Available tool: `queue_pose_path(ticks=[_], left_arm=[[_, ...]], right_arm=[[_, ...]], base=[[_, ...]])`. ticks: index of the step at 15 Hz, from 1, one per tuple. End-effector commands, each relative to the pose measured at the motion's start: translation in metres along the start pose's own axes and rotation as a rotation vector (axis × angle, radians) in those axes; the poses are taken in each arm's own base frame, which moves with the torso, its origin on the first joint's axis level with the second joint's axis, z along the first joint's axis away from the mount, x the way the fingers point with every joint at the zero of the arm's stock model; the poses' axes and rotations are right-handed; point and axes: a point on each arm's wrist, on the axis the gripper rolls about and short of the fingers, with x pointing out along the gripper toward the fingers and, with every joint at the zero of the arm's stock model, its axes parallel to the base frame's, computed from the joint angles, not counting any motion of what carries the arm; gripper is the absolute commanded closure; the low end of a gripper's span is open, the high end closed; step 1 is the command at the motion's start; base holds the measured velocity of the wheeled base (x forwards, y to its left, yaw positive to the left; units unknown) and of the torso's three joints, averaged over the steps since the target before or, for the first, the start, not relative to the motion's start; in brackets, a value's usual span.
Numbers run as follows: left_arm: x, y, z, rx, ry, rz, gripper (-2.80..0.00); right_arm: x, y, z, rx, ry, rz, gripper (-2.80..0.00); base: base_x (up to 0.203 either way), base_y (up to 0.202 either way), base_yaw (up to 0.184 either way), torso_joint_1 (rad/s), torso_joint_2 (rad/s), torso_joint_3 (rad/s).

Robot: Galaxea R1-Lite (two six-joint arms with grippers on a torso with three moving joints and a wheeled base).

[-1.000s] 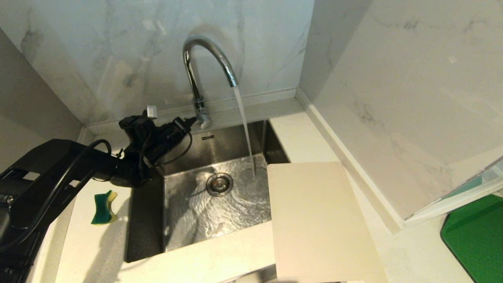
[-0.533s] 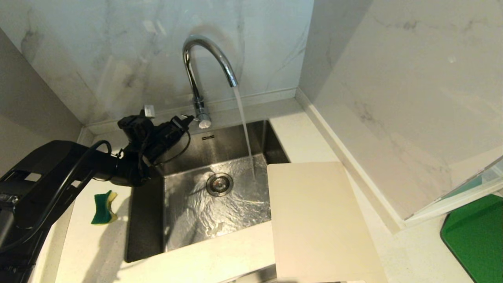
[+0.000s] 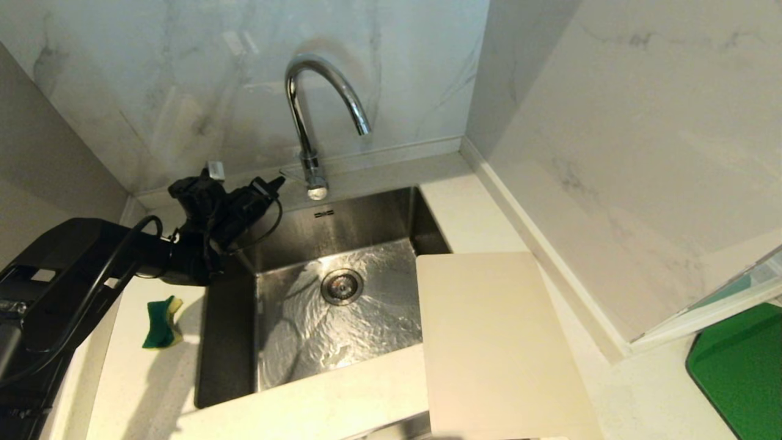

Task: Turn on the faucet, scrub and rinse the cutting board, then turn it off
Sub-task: Turn off the tap

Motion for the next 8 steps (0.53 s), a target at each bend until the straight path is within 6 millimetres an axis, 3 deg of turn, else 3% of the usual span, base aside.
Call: queue_pose_path(ticks=[1,8], left_arm=[[-0.0002,-0.0003,-0.0013,-0.005,0.004,-0.005,0.00],[-0.0020,-0.0083,0.0049,-0.004,-0.002,-0.014,0.00]], right_arm=[[0.0000,0.0000,0.0000,0.000,0.000,0.001,0.00],[0.0000,0.0000,0.0000,0.000,0.000,0.001,0.00]], base=[[0.000,0.000,0.000,0.000,0.00,0.000],[0.000,0.000,0.000,0.000,0.00,0.000]])
